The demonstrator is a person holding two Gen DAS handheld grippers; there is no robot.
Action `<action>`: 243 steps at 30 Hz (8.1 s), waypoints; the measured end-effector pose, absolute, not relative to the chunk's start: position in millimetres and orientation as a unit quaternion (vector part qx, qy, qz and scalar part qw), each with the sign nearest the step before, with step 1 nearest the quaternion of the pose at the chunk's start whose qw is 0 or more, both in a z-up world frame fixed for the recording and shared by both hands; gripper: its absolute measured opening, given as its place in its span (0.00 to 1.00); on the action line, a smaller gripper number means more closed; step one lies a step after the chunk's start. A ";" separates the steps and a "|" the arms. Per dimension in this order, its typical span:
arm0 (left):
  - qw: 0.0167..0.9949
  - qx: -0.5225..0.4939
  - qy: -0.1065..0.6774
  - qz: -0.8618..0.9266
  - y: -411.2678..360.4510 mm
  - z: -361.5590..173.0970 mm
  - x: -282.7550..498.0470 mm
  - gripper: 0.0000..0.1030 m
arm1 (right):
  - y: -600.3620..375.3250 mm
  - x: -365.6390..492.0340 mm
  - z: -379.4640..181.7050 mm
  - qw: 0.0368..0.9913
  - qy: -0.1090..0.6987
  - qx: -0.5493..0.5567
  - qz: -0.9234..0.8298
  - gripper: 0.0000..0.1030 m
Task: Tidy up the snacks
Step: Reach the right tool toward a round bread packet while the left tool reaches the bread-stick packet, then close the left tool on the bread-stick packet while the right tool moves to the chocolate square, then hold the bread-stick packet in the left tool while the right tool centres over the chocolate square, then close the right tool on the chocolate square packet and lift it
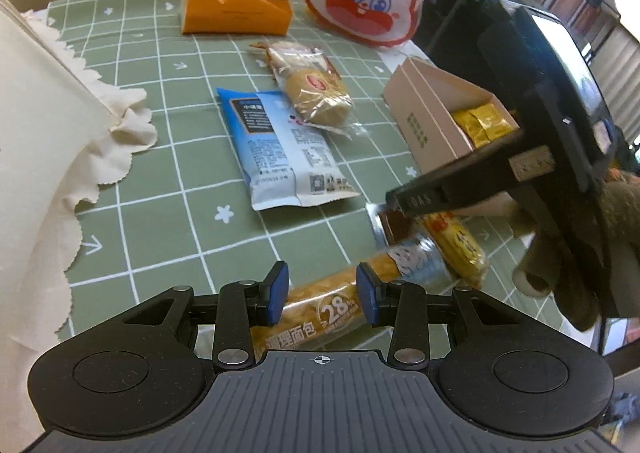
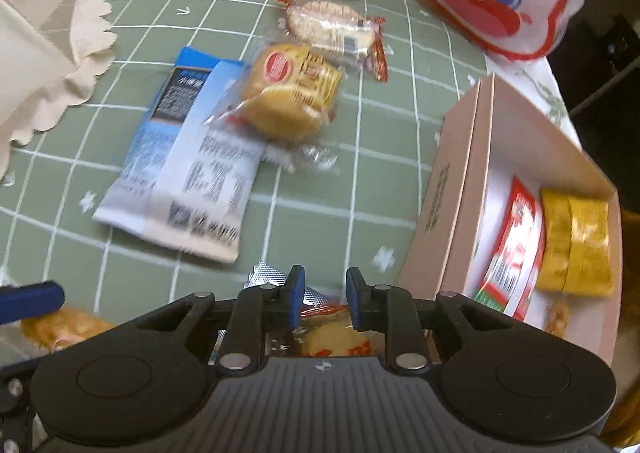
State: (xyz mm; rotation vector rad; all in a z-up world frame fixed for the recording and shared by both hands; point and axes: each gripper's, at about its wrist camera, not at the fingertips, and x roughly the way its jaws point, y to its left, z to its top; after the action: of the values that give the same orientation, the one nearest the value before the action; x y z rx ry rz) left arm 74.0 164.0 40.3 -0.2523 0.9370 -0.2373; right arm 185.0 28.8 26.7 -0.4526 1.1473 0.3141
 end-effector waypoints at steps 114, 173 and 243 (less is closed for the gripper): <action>0.869 -0.109 0.483 -0.025 148.0 37.6 95.9 0.47 | -36.1 82.2 22.0 0.883 0.455 -0.040 0.113 0.80; 0.863 -0.072 0.486 -0.113 110.5 20.0 49.4 0.39 | -61.3 52.6 17.6 0.889 0.452 -0.025 0.075 0.88; 0.884 -0.028 0.453 -0.112 97.3 15.7 19.1 0.39 | -88.9 38.3 25.8 0.892 0.437 -0.053 0.106 0.61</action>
State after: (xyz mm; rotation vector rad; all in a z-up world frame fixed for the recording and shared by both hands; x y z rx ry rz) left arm 19.1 97.3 15.7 -0.0580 0.9434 -0.2340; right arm 38.3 -88.9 25.8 -0.1103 0.9065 0.2197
